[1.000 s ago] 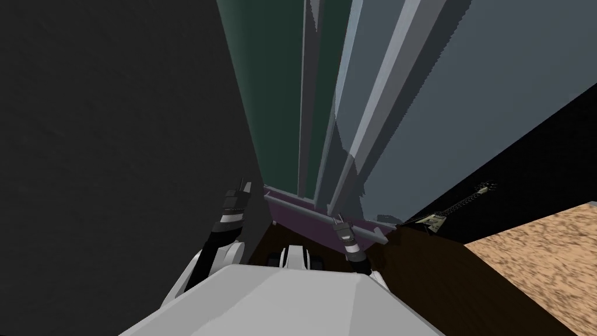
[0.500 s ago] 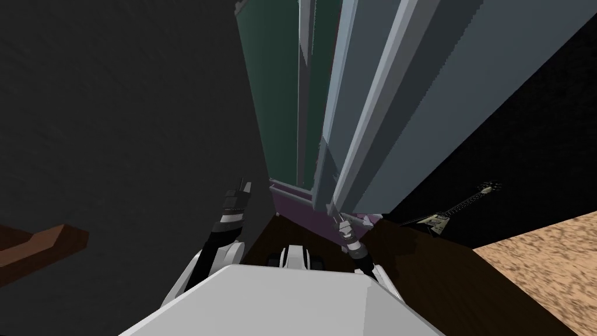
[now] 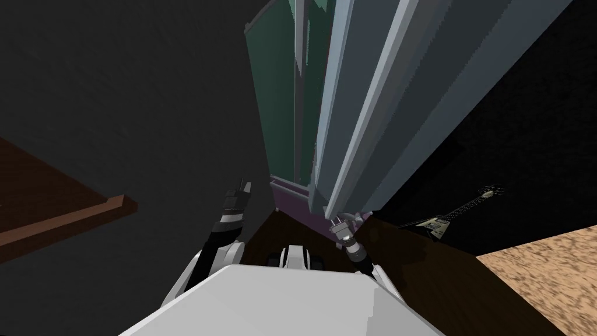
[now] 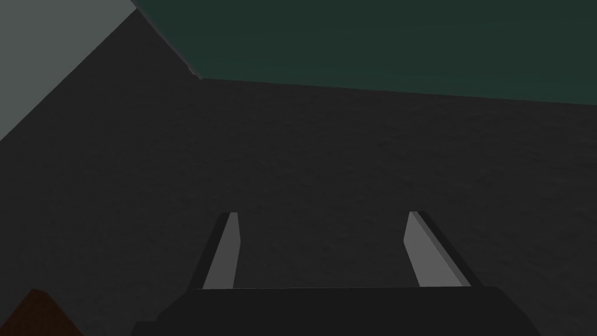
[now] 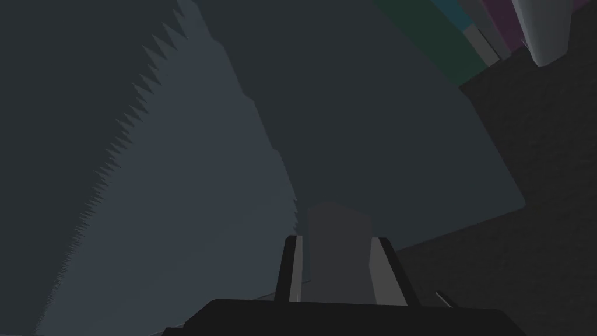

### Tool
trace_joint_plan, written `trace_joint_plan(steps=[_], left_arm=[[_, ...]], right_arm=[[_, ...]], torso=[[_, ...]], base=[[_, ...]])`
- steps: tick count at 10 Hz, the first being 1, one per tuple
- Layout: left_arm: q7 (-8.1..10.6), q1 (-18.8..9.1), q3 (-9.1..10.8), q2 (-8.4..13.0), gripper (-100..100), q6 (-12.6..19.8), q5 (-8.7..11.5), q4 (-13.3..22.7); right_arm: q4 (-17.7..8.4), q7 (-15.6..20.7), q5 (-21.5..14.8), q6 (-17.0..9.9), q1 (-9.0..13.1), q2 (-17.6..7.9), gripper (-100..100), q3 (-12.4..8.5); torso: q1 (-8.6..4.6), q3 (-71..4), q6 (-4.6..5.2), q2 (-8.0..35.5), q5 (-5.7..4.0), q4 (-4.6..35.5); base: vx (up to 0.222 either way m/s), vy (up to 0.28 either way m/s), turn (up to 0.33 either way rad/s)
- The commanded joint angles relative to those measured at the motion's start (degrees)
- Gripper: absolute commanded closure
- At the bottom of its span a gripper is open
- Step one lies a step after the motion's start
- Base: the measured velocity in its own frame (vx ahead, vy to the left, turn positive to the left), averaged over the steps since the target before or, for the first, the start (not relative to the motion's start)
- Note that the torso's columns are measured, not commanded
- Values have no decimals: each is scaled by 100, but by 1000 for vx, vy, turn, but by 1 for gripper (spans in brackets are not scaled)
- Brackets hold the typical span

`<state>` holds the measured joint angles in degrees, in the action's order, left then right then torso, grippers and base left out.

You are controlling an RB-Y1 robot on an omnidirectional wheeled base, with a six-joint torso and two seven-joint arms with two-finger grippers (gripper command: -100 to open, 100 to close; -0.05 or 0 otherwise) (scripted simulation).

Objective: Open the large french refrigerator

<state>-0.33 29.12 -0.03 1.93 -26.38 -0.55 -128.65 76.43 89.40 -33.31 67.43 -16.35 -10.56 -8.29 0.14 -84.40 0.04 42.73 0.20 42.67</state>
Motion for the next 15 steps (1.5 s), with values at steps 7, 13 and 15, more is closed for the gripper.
trace_joint_plan(steps=[7,13,15], left_arm=[[0,1,-1,-1,0,0,0,0],[0,1,0,0,0,0,0,0],[0,2,0,0,0,0,0,0]], right_arm=[[107,-462,-243,646,-14,-401,100,587],[232,-640,-344,1025,-29,-561,100,866],[295,-729,-395,1214,-37,-641,100,1005]], torso=[[63,-2,-10,-1,16,12],[0,6,5,27,5,22],[41,-3,-10,25,15,31]], base=[[-133,-171,91],[-88,-182,101],[-74,-135,79]])
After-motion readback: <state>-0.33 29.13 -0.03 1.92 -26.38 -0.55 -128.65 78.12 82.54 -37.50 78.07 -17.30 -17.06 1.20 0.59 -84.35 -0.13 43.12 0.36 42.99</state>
